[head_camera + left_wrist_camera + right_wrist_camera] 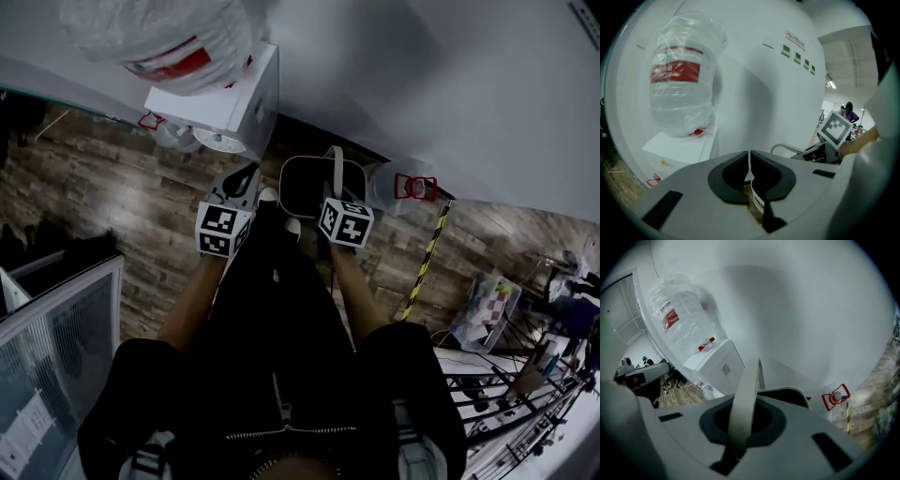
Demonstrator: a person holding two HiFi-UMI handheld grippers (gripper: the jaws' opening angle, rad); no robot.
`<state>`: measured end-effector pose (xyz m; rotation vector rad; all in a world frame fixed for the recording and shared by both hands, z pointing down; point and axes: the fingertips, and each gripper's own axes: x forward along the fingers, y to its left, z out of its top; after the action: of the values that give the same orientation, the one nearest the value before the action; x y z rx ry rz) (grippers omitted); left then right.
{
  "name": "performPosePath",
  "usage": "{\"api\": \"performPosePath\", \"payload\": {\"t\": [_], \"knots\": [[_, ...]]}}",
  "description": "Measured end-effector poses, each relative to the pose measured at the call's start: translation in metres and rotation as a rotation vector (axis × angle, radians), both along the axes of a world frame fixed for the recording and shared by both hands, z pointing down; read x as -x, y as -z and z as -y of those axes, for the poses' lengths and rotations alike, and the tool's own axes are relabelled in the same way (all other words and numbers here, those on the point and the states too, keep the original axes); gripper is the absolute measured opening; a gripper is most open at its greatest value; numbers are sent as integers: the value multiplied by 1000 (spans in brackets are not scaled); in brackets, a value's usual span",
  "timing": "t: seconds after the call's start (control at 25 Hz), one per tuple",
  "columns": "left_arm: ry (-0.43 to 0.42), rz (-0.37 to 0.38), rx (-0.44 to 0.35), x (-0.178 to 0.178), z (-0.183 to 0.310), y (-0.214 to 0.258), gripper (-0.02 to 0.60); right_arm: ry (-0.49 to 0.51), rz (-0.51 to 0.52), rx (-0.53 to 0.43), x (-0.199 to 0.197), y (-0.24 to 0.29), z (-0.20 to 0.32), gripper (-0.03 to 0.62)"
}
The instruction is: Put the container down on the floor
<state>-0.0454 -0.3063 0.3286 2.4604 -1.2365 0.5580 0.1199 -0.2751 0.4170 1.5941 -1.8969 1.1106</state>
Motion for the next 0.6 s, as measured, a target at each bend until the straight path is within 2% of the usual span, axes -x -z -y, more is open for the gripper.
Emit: {"api": "performPosePath", "payload": {"t": [0.2,0.4,0.6], "knots": [[-66,-11,8,-11,25,-14,26,-47,-7,18,-2,-10,13,11],[-126,-14,25,-26,46,-52,26,-102,-14,48,-11,-31,30,11],[-147,-2,39,-28,56,-86,26,-124,19,54,-3,-64,52,11]]}}
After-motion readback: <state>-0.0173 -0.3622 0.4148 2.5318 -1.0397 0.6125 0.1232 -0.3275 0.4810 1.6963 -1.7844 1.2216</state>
